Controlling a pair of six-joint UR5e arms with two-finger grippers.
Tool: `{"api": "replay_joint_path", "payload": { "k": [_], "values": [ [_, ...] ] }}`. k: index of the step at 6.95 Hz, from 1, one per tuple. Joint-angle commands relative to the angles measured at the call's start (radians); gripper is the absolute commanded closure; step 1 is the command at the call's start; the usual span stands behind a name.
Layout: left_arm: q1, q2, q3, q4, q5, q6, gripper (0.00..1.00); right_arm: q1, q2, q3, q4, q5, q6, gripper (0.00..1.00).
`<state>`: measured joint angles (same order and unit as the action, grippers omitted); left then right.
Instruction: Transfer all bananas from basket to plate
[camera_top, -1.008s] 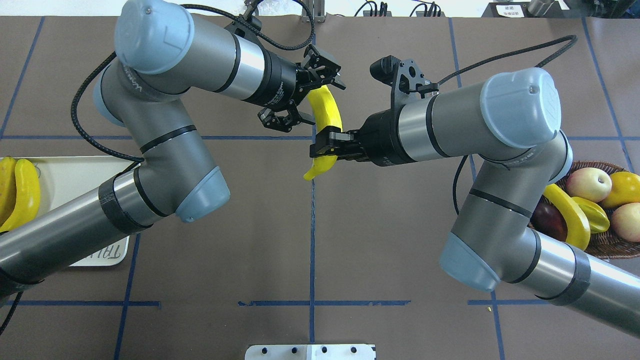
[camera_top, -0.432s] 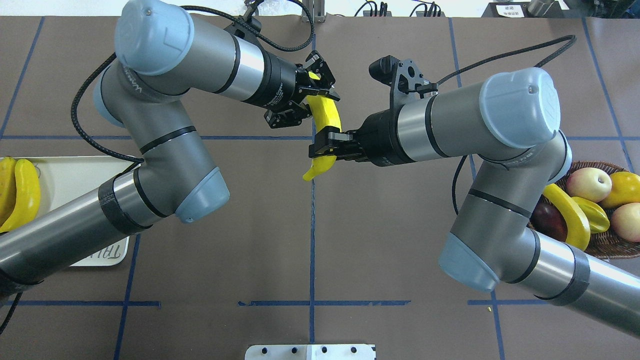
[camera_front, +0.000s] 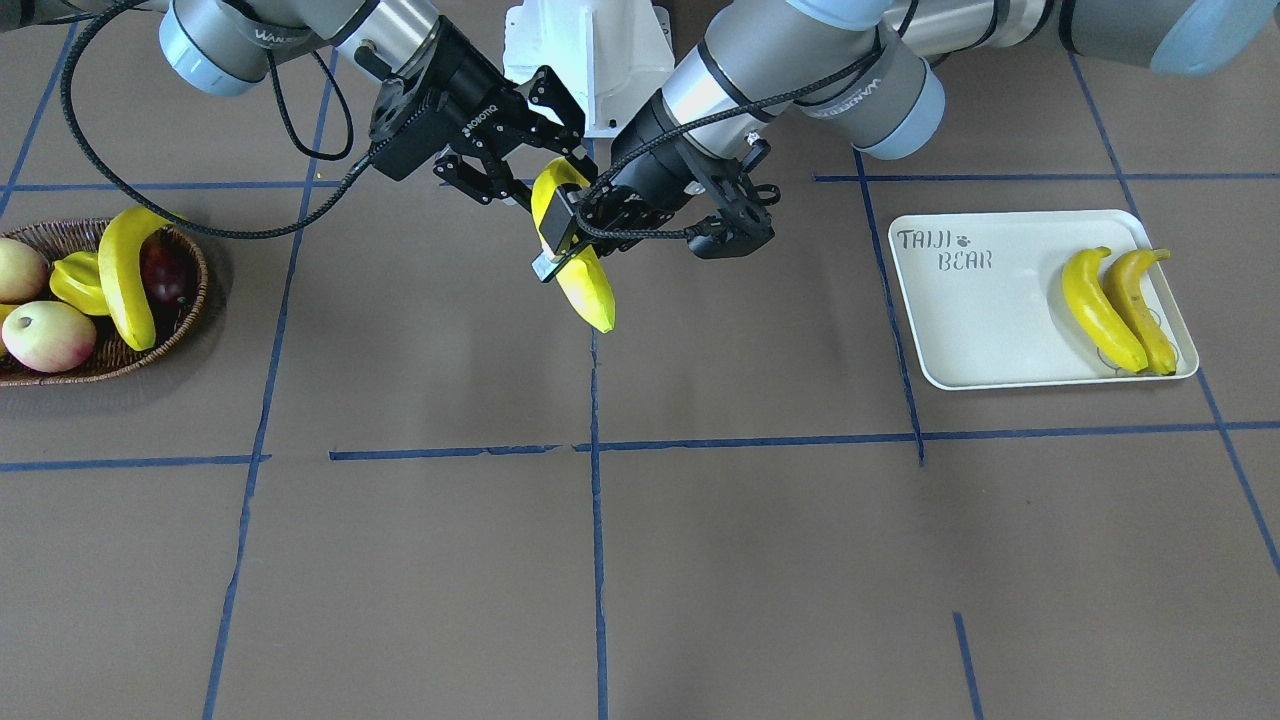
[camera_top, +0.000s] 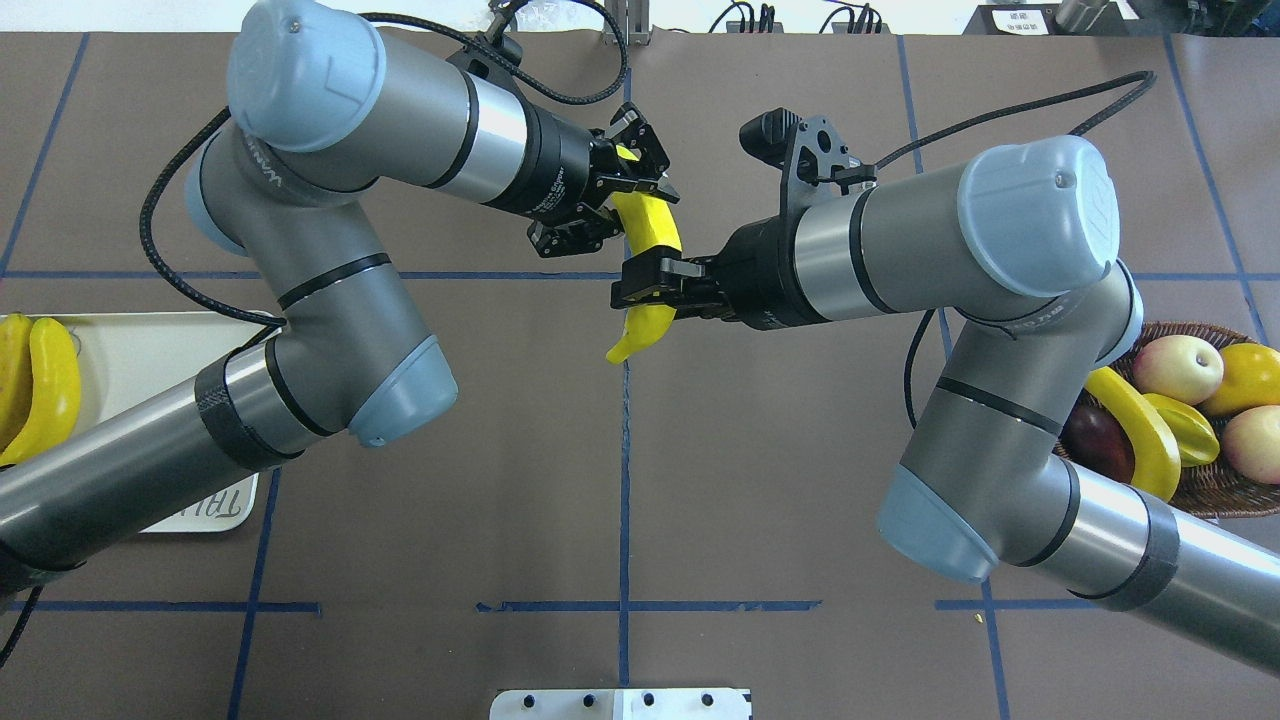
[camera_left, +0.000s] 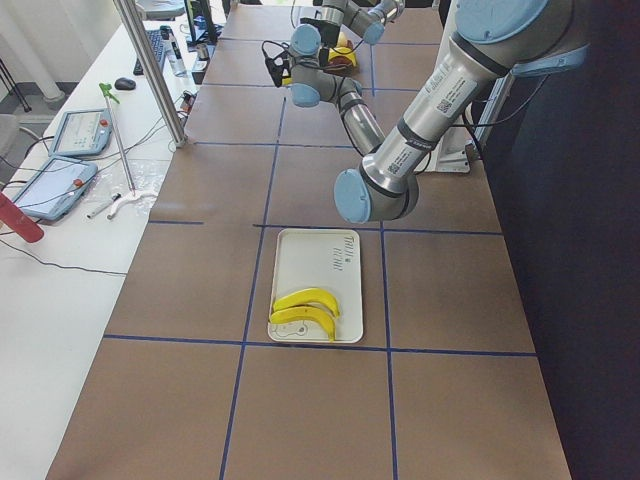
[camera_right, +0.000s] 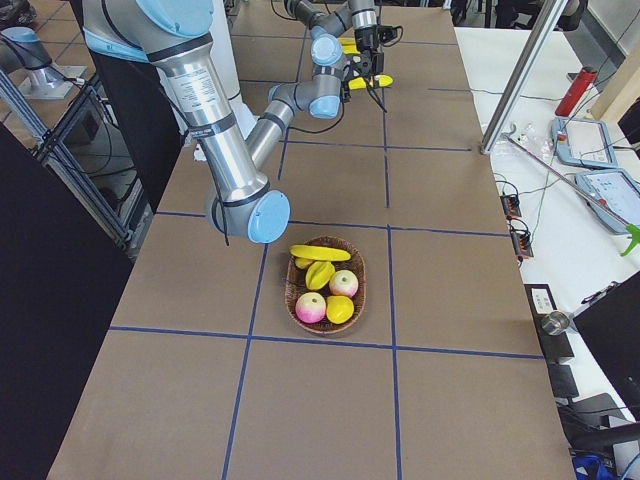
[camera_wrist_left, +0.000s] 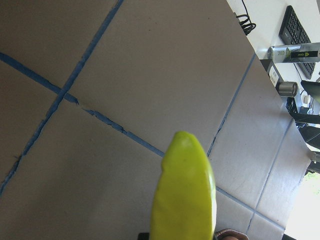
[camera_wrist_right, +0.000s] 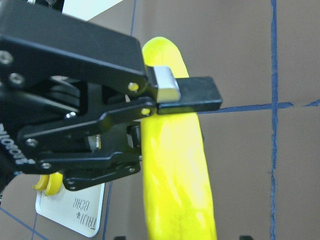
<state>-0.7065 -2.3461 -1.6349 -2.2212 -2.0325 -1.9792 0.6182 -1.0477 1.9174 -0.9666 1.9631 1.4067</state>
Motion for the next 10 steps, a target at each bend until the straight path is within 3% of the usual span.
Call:
{"api": "replay_joint_path", "payload": {
  "k": [1, 3, 5, 7, 9, 10],
  "values": [
    [-0.001, 0.004, -0.003, 0.0, -0.002, 0.0, 1.0, 0.0, 0.0, 0.0, -0.001, -0.001, 0.004, 0.0],
    [-0.01, 0.031, -0.005, 0.0, -0.002, 0.011, 1.0, 0.008, 0.0, 0.0, -0.001, -0.001, 0.003, 0.0],
    [-0.057, 0.126, -0.005, -0.003, -0.003, 0.057, 1.0, 0.021, -0.002, 0.003, -0.018, 0.002, 0.014, 0.0],
    [-0.155, 0.275, -0.023, 0.008, -0.055, 0.124, 1.0, 0.046, -0.003, 0.002, -0.152, 0.008, -0.001, 0.0],
    [-0.282, 0.403, -0.025, 0.04, -0.176, 0.276, 1.0, 0.084, -0.003, 0.0, -0.309, 0.014, -0.064, 0.0],
    [-0.287, 0.477, -0.025, 0.078, -0.172, 0.311, 1.0, 0.104, -0.002, 0.0, -0.392, 0.017, -0.128, 0.0]
  ]
}}
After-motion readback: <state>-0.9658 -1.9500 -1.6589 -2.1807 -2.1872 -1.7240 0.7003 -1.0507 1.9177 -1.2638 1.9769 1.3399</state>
